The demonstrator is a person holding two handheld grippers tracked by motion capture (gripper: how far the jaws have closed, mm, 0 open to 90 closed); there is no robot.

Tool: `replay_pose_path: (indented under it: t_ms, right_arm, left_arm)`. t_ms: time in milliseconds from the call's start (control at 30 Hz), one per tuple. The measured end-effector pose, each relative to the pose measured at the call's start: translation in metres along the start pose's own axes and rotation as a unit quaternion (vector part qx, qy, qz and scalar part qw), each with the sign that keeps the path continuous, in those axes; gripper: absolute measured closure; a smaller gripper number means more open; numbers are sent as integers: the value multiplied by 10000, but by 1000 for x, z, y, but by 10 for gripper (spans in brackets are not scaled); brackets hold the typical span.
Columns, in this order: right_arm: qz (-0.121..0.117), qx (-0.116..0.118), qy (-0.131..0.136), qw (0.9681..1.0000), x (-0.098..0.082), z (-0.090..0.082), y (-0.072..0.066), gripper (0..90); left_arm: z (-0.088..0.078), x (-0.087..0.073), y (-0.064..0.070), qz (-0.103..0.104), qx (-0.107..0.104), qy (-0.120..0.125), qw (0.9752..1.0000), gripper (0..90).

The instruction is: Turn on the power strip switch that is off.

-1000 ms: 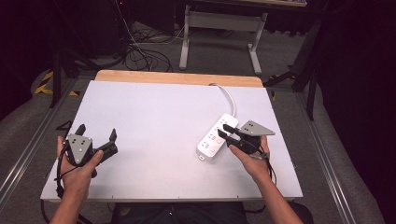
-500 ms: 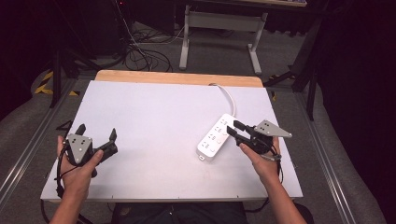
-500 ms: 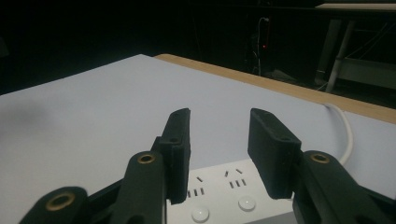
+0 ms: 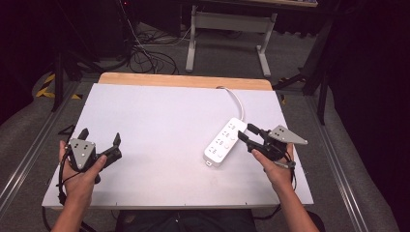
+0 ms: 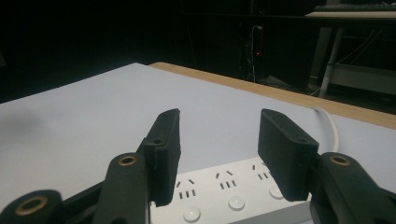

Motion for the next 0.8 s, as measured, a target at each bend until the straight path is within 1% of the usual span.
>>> replay_pose_path:
  t_ms: [67,133,267,500,600,667,733,800]
  right_arm:
    - [-20,2,30,10000,0,-1,1,444]
    - [8,-48,29,10000,0,-2,2,405]
    - [60,-112,77,9999,0,-4,6,367]
    - [72,-150,158,9997,1,-7,10,301]
    - [76,-153,127,9998,0,-8,11,295]
    - [73,-143,146,9998,-1,-8,12,268]
    - [25,-138,138,9998,-2,-9,12,230]
    - [-94,-163,116,9998,-3,-9,13,169]
  left_arm:
    - [0,0,0,6,-9,-6,10000,69]
    - [0,0,0,27,-10,-9,10000,69]
    - [1,0,1,20,-17,-26,10000,70]
    - [0,0,0,28,-12,-21,10000,71]
    - [0,0,0,28,-12,-18,10000,71]
    - [0,0,0,29,-12,-19,10000,71]
    - [0,0,0,28,-12,-19,10000,71]
    - [0,0,0,34,-17,-24,10000,71]
Point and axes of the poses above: each handheld gripper's, and its own axes: z roughly forward along the jaws, x roughly out of its top, y roughly to its right, the point moved 7 cm from there along z, roughly forward along the jaws, and after that the axes turned 4 degrees about y, right-handed, at the moved point
